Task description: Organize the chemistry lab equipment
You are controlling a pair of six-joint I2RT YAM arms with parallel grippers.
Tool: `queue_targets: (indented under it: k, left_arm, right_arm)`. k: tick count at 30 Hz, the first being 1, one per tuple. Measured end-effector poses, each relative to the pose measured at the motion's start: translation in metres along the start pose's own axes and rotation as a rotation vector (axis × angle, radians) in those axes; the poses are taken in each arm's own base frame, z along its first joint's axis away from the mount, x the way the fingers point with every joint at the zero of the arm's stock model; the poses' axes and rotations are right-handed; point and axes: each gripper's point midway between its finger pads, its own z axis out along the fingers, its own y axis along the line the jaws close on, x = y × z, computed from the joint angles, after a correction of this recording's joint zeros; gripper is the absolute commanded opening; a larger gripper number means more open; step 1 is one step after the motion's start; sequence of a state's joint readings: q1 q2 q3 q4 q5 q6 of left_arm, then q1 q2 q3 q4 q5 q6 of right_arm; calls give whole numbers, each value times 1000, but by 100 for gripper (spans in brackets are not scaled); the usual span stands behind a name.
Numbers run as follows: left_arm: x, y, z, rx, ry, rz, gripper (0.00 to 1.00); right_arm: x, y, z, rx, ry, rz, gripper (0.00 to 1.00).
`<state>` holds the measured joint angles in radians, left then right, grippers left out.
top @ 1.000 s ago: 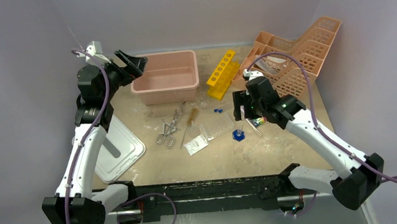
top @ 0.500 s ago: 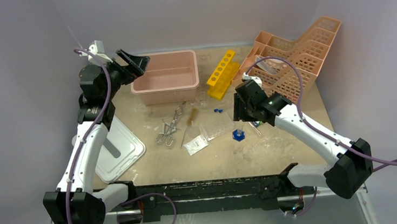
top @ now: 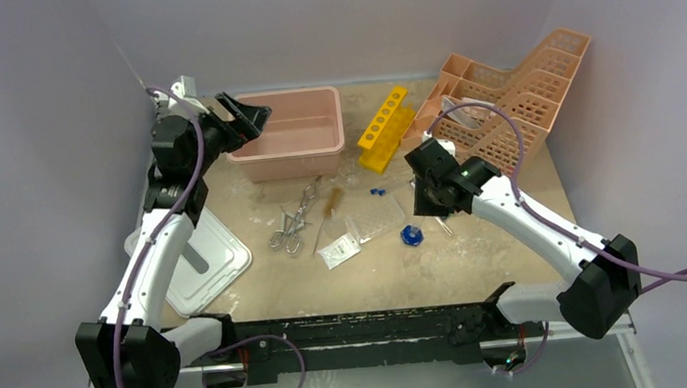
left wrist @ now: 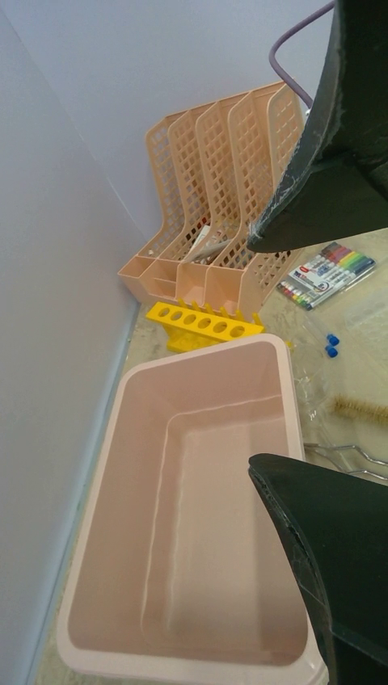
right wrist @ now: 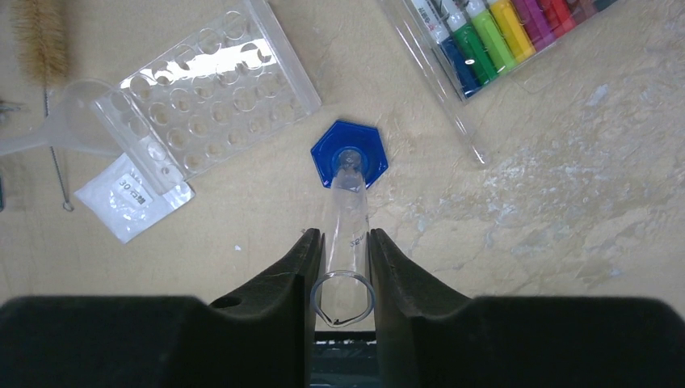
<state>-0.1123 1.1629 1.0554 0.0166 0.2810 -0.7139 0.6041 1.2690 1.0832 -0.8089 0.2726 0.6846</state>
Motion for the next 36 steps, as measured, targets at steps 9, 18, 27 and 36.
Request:
queue_targets:
  k: [9, 18, 27, 36]
  left_arm:
    - [53, -29, 7, 84, 109, 65, 96]
    - [190, -59, 1, 200, 386, 212, 86]
    - [266, -81, 1, 381, 608, 229, 73]
    - [254, -117, -18, 601, 585, 282, 69]
  right_arm:
    - [-8, 4, -8, -11, -2, -24, 22]
    - [-14, 33, -36, -253, -33, -205, 22]
    - [-37, 62, -77, -574, -64, -279, 20]
    - [-40, 80, -112, -811, -51, -363, 16]
